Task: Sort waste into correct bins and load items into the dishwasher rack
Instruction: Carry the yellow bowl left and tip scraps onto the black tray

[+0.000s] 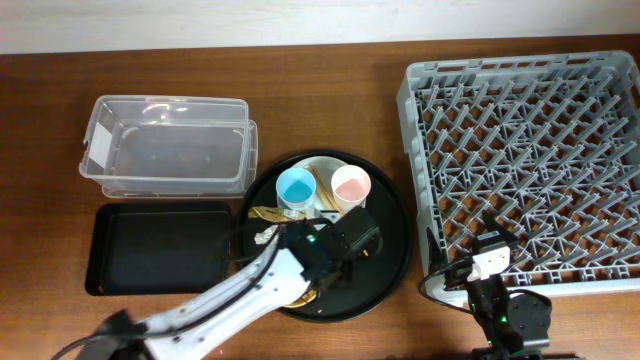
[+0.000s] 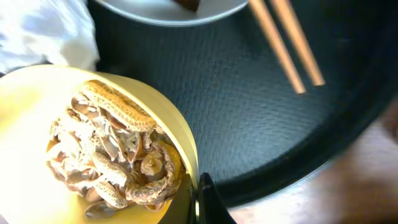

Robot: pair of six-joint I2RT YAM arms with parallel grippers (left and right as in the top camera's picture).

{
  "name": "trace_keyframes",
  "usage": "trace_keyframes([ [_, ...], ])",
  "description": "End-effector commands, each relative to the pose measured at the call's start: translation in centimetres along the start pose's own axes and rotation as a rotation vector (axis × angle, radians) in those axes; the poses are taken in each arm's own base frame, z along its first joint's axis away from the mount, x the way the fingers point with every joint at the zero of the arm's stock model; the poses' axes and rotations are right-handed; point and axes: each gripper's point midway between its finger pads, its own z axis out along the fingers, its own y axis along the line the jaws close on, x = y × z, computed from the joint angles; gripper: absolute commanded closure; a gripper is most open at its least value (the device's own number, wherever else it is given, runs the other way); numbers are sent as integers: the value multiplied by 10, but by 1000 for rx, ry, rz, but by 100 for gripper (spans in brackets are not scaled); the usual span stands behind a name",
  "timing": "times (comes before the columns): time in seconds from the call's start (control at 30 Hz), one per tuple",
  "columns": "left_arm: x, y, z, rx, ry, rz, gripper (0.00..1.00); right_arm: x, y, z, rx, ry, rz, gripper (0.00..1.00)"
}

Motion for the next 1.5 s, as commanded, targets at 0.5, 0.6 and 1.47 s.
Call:
trace_keyframes([
  [0.5, -124, 226, -125, 367, -416, -274, 100, 3, -3, 0, 14, 7, 9, 1],
  [0.6, -127, 243, -122, 472, -485, -340, 100, 3, -3, 0, 14, 6, 9, 1],
  [1.47, -78, 299, -135, 1049, -915, -480, 100, 3, -3, 0, 14, 7, 9, 1],
])
